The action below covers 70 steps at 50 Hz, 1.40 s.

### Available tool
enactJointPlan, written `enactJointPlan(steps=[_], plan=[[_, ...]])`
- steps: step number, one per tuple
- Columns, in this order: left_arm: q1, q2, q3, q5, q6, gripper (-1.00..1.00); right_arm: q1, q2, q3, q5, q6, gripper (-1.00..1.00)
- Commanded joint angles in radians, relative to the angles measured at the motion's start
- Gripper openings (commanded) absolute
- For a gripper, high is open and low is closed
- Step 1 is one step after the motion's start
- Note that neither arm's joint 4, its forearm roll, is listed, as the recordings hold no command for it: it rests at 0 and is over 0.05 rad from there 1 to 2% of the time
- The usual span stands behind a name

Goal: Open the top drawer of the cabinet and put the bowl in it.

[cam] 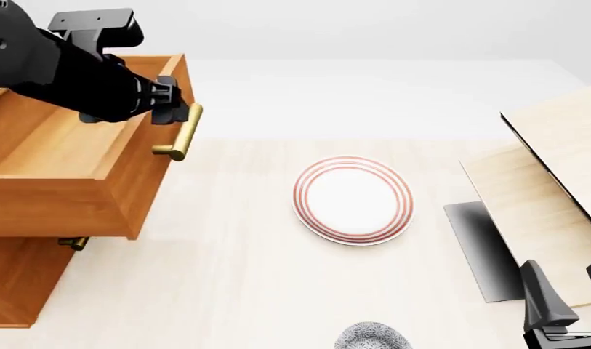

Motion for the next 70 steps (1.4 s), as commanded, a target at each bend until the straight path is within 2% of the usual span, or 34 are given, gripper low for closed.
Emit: enactJointPlan(steps=[1, 3, 5, 9, 21, 41, 43, 45, 60, 63, 66, 68, 70], plan=[[-0.033, -0.027, 0.020, -0.011, 0.030, 1.00, 0.000, -0.001, 0.001, 0.000, 0.000, 1.00], [-0.021, -0.032, 0.024, -0.010, 0.033, 1.00, 0.000, -0.001, 0.001, 0.000, -0.001, 1.00], [0.031, -0.046, 0.036, -0.005, 0.064, 1.00, 0.000, -0.001, 0.001, 0.000, -0.001, 1.00], [0.053, -0.060, 0.040, -0.004, 0.069, 1.00, 0.000, -0.001, 0.001, 0.000, -0.001, 1.00], [0.041, -0.068, 0.017, 0.012, 0.071, 1.00, 0.000, -0.001, 0.001, 0.000, 0.000, 1.00], [0.048, -0.120, -0.053, 0.093, 0.128, 1.00, 0.000, -0.001, 0.001, 0.000, -0.001, 1.00], [0.023, -0.119, -0.069, 0.099, 0.112, 1.00, 0.000, -0.001, 0.001, 0.000, 0.000, 1.00], [0.037, -0.125, -0.070, 0.110, 0.138, 1.00, 0.000, -0.001, 0.001, 0.000, -0.001, 1.00], [-0.001, -0.171, -0.111, 0.158, 0.169, 1.00, 0.000, -0.001, 0.001, 0.000, -0.001, 1.00], [-0.013, -0.185, -0.100, 0.154, 0.184, 1.00, 0.000, -0.001, 0.001, 0.000, 0.000, 1.00], [-0.024, -0.197, -0.084, 0.150, 0.257, 1.00, 0.000, -0.001, 0.001, 0.000, -0.001, 1.00], [-0.035, -0.204, -0.081, 0.147, 0.240, 1.00, 0.000, -0.001, 0.001, 0.000, -0.001, 1.00], [-0.023, -0.222, -0.069, 0.144, 0.287, 1.00, 0.000, -0.001, 0.001, 0.000, -0.001, 1.00]])
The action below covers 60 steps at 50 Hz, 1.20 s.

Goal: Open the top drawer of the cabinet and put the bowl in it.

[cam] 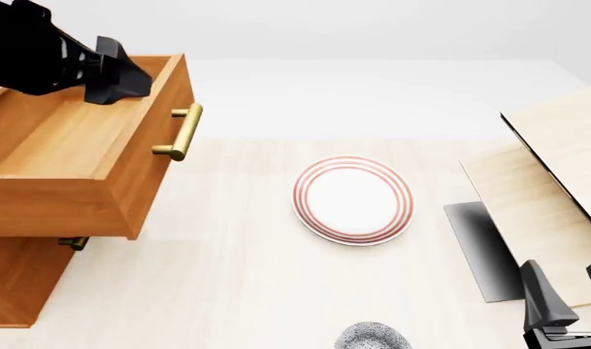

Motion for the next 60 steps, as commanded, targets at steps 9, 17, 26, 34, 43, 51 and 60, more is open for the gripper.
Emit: enactJointPlan(steps=[9, 17, 26, 34, 43, 51, 60], plan=[[0.013, -0.120, 0.092, -0.023, 0.231, 1.00, 0.000, -0.001, 0.001, 0.000, 0.000, 1.00], [0.001, -0.192, 0.178, -0.076, 0.360, 1.00, 0.000, -0.001, 0.001, 0.000, -0.001, 1.00], [-0.025, -0.244, 0.252, -0.107, 0.398, 1.00, 0.000, -0.001, 0.001, 0.000, -0.001, 1.00], [-0.063, -0.277, 0.299, -0.136, 0.422, 1.00, 0.000, -0.001, 0.001, 0.000, 0.000, 1.00], [-0.151, -0.273, 0.320, -0.178, 0.421, 1.00, 0.000, -0.001, 0.001, 0.000, 0.000, 1.00], [-0.255, -0.239, 0.321, -0.212, 0.349, 1.00, 0.000, -0.001, 0.001, 0.000, -0.001, 1.00], [-0.294, -0.262, 0.393, -0.253, 0.335, 1.00, 0.000, -0.001, 0.001, 0.000, -0.001, 1.00]])
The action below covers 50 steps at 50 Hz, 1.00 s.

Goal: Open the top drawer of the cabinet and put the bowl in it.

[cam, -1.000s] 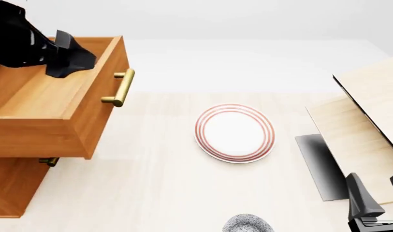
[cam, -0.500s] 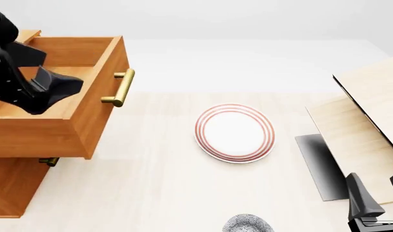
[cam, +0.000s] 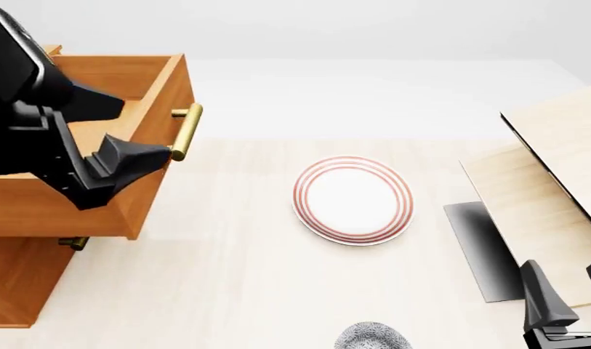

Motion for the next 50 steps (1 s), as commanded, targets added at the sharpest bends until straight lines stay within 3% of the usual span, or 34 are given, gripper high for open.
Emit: enactJointPlan(steps=[1, 24, 34, 50], plan=[[-0.078, -0.008, 0.074, -0.058, -0.037, 1.00, 0.000, -0.001, 0.001, 0.000, -0.001, 1.00], [-0.208, 0.071, 0.202, -0.214, -0.094, 1.00, 0.000, -0.001, 0.001, 0.000, -0.001, 1.00], [-0.235, 0.094, 0.238, -0.259, -0.108, 1.00, 0.000, -0.001, 0.001, 0.000, -0.001, 1.00], [-0.265, 0.146, 0.295, -0.333, -0.187, 1.00, 0.000, -0.001, 0.001, 0.000, 0.000, 1.00]])
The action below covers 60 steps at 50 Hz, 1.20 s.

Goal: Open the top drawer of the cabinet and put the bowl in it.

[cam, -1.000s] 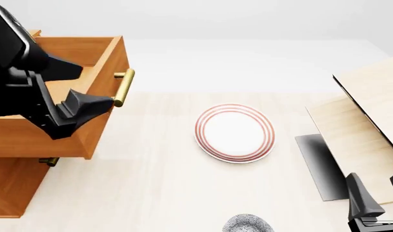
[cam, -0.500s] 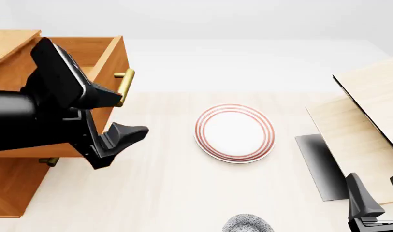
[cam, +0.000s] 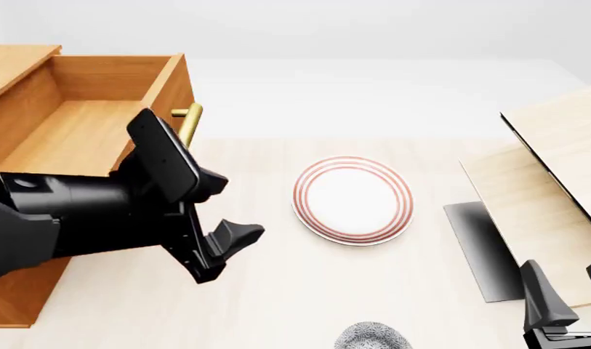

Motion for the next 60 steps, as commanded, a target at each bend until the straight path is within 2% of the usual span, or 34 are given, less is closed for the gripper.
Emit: enactJointPlan(steps=[1, 5, 9, 16, 17, 20, 21, 31, 32, 34, 36, 49, 60], plan=[[-0.028, 0.035, 0.039, -0.058, -0.053, 1.00, 0.000, -0.001, 0.001, 0.000, 0.000, 1.00], [-0.043, 0.059, 0.036, -0.076, -0.071, 1.00, 0.000, -0.001, 0.001, 0.000, 0.000, 1.00], [-0.068, 0.099, 0.028, -0.105, -0.120, 1.00, 0.000, -0.001, 0.001, 0.000, -0.001, 1.00], [-0.091, 0.140, 0.044, -0.150, -0.146, 1.00, 0.000, -0.001, 0.001, 0.000, 0.000, 1.00], [-0.101, 0.153, 0.038, -0.159, -0.180, 1.00, 0.000, -0.001, 0.001, 0.000, -0.001, 1.00], [-0.109, 0.174, 0.043, -0.180, -0.186, 1.00, 0.000, -0.001, 0.001, 0.000, -0.001, 1.00], [-0.115, 0.193, 0.049, -0.197, -0.215, 1.00, 0.000, -0.001, 0.001, 0.000, -0.001, 1.00], [-0.123, 0.224, 0.083, -0.242, -0.258, 1.00, 0.000, -0.001, 0.001, 0.000, -0.001, 1.00], [-0.137, 0.238, 0.076, -0.247, -0.293, 1.00, 0.000, -0.001, 0.001, 0.000, 0.000, 1.00], [-0.129, 0.235, 0.085, -0.253, -0.284, 1.00, 0.000, -0.001, 0.001, 0.000, -0.001, 1.00], [-0.140, 0.247, 0.088, -0.269, -0.317, 1.00, 0.000, -0.001, 0.001, 0.000, -0.001, 1.00], [-0.135, 0.269, 0.141, -0.337, -0.334, 1.00, 0.000, -0.001, 0.001, 0.000, -0.001, 1.00], [-0.151, 0.303, 0.148, -0.378, -0.360, 1.00, 0.000, -0.001, 0.001, 0.000, -0.001, 1.00]])
